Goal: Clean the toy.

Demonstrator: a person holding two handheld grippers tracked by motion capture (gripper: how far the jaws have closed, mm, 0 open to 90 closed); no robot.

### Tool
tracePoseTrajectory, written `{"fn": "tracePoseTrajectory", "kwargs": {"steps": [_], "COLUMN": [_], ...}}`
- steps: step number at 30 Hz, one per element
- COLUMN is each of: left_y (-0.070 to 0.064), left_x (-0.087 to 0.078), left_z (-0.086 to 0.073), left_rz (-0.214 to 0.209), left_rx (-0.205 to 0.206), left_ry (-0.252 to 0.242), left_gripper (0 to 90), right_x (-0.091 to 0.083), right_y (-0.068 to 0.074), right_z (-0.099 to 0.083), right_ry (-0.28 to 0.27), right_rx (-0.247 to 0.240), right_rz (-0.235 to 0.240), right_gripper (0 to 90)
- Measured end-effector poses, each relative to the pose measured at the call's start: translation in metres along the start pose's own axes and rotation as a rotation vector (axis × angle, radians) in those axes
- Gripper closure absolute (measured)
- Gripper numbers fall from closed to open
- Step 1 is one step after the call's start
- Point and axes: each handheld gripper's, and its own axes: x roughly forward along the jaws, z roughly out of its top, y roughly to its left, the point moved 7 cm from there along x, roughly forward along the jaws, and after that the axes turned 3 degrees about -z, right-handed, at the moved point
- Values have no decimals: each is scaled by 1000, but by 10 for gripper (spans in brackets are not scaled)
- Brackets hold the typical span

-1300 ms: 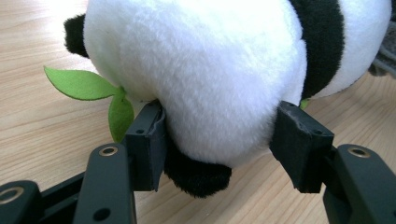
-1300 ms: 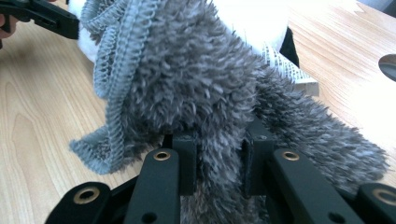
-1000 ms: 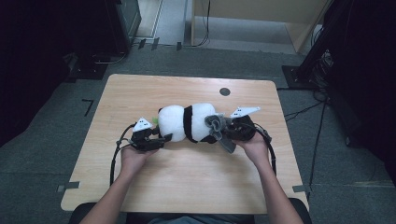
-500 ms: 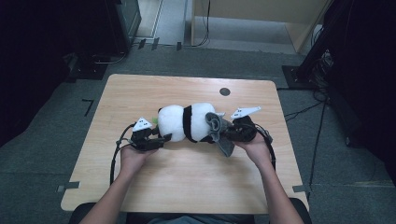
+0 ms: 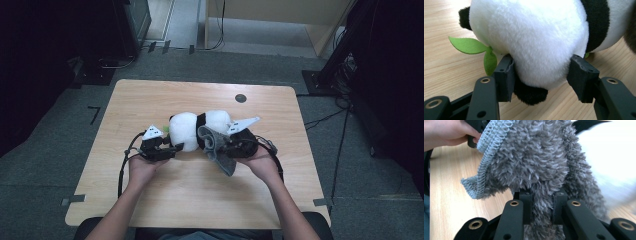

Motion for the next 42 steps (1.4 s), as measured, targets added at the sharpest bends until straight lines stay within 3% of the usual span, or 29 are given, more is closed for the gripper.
{"fn": "tracePoseTrajectory", "kwargs": {"steps": [15,20,29,42], "left_y": [-2,-2,-1,-1], "left_x": [-1,-2,0,1], "left_z": [-1,-3,-3,-3], "left_rz": [5,12,14,12], "left_rx": [4,3,6,5], "left_ry": [-2,7,-6,-1], "left_gripper": [435,446,445,442], "right_x": [75,91,79,33], "right_y": [34,33,23,4], "right_z": [25,26,17,-11], "right_ry": [99,114,110,98], "right_rx": [-56,-68,-39,6], "right_rz": [94,77,46,6], "right_gripper": [770,769,767,763]}}
